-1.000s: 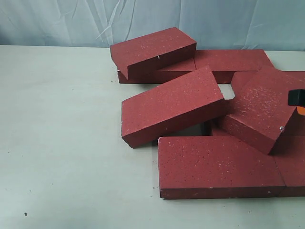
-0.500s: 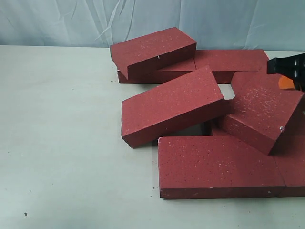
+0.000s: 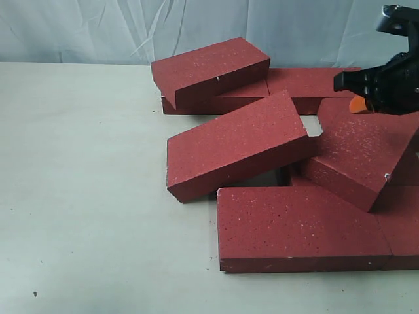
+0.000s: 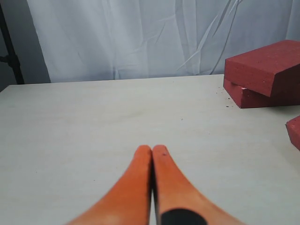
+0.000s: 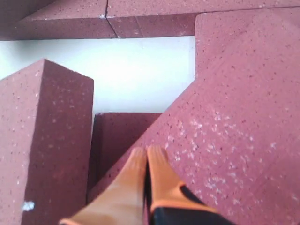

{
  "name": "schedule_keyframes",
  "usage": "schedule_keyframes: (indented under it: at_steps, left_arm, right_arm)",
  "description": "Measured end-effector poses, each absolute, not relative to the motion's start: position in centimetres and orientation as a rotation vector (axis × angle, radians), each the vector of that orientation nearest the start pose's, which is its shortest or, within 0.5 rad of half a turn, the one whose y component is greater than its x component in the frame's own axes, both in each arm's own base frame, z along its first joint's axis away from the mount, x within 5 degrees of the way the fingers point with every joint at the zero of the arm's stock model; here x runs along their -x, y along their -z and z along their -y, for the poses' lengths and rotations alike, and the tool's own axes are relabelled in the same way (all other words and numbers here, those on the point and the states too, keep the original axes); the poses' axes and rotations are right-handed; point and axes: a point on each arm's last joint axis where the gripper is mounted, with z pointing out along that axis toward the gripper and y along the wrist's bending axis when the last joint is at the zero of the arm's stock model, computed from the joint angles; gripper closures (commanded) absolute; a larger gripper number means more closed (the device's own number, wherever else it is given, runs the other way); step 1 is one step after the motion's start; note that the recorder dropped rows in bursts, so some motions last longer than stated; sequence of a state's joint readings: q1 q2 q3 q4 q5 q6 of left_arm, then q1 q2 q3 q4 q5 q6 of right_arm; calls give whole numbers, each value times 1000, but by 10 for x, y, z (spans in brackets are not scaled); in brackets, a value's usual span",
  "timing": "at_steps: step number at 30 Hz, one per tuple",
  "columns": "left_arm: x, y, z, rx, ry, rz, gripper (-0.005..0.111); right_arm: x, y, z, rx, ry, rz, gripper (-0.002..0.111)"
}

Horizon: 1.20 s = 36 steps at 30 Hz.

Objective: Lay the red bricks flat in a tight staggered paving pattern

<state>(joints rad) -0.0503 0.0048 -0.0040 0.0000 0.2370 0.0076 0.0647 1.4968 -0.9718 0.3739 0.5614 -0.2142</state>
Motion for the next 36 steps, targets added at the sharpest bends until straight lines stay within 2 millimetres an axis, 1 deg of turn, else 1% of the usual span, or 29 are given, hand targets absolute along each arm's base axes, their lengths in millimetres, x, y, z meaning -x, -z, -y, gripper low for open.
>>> schedule_keyframes:
  at_steps: [4, 6, 9, 14, 17, 20, 25, 29, 32, 36]
  left_arm:
    - [-56, -193, 3, -50, 32, -1721, 107]
    - [-56, -193, 3, -50, 32, -1721, 107]
    - [-56, -193, 3, -50, 32, -1721, 107]
    - [-56, -193, 3, -50, 32, -1721, 107]
    - [-56, -193, 3, -50, 32, -1721, 107]
    - [-56, -193, 3, -50, 32, -1721, 107]
    - [-56, -193, 3, -50, 32, -1721, 107]
    - [-56, -193, 3, -50, 32, -1721, 107]
    - [-56, -193, 3, -50, 32, -1721, 107]
    - [-56, -193, 3, -50, 32, -1721, 107]
  right_arm:
    - [-322, -245, -40, 28, -324, -2539, 109]
    - [-329, -242, -44, 43, -331, -2554, 109]
    - [-337, -235, -60, 103, -349, -2577, 109]
    - [-346, -219, -91, 225, -366, -2620, 109]
    - [-351, -206, -99, 259, -346, -2655, 109]
    - [-355, -198, -99, 250, -302, -2683, 109]
    - [-354, -188, -94, 249, -224, -2751, 109]
    - [-351, -187, -90, 268, -166, -2796, 109]
    - [-349, -186, -89, 277, -149, -2823, 109]
    - [-345, -190, -87, 293, -137, -2851, 109]
